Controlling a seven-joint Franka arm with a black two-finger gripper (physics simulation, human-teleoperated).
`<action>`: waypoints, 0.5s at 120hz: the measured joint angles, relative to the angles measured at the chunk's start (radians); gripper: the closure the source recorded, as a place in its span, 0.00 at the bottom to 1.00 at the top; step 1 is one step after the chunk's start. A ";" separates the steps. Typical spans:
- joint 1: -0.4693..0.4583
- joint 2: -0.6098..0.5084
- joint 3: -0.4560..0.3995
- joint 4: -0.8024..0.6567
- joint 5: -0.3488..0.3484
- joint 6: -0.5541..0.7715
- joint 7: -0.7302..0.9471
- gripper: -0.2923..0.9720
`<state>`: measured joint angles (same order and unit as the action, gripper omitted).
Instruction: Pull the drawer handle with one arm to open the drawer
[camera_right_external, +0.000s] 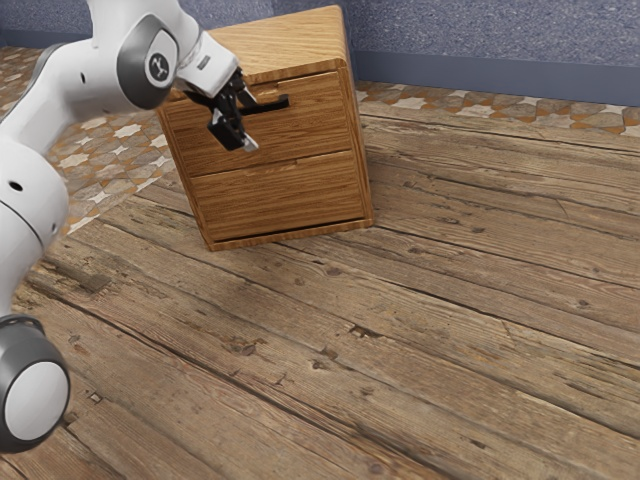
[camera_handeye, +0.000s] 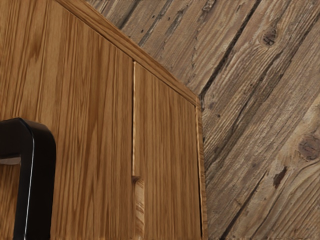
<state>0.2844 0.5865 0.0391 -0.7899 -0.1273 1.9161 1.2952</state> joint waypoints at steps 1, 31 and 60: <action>0.000 0.000 0.001 0.000 0.000 0.000 0.000 0.23; 0.022 0.024 -0.005 0.005 -0.003 0.041 0.020 0.22; 0.036 0.060 -0.008 0.012 -0.051 0.081 0.074 0.23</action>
<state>0.3199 0.6469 0.0312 -0.7784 -0.1781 1.9974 1.3688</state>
